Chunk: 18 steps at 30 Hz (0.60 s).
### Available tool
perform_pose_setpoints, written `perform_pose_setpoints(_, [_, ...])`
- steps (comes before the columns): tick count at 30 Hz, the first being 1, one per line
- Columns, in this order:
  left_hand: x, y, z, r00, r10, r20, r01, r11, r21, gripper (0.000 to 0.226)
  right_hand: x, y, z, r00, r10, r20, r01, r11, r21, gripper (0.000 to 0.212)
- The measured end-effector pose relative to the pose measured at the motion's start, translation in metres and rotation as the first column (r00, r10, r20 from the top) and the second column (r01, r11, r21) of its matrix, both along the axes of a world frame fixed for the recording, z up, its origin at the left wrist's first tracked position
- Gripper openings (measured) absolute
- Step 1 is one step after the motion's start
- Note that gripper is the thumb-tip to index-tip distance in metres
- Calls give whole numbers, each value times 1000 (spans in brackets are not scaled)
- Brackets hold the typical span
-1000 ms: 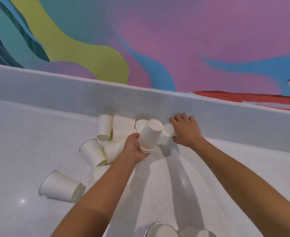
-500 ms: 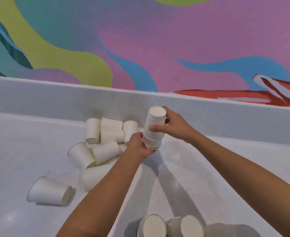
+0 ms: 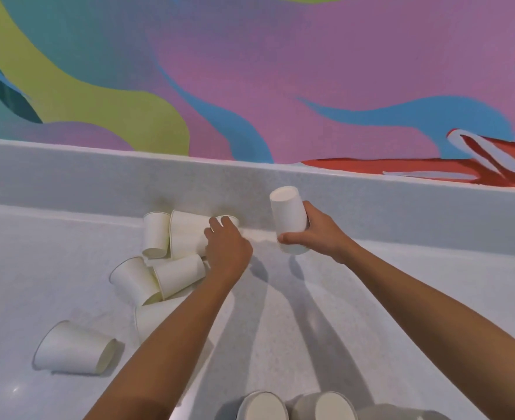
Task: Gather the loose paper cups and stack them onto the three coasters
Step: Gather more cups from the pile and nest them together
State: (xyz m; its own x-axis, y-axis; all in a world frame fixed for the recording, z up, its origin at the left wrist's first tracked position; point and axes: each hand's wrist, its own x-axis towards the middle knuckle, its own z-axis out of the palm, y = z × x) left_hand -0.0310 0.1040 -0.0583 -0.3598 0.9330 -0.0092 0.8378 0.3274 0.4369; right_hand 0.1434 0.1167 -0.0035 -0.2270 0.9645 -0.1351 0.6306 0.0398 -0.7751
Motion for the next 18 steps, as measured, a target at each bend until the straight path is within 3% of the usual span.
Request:
perform_pose_setpoints(8, [-2,25,-28,987,-39,-153,29,997,-68,50,14,4,-5,996,-8,88,6,1000,23,70])
perform_pose_setpoints(11, [1,26,-34,974,-109,-199,87,989,-118,50,19,10,-10,979,-33,202,28,999,29,72])
perform_pose_setpoints(14, [1,23,-37,965,-213,-155,194,972,-132,50,27,15,-18,914,-94,394,69,995,78,76])
perform_pose_setpoints(18, [-2,23,-21,927,-374,23,375,921,-110,60,41,14,-19,760,-140,635,64,988,141,75])
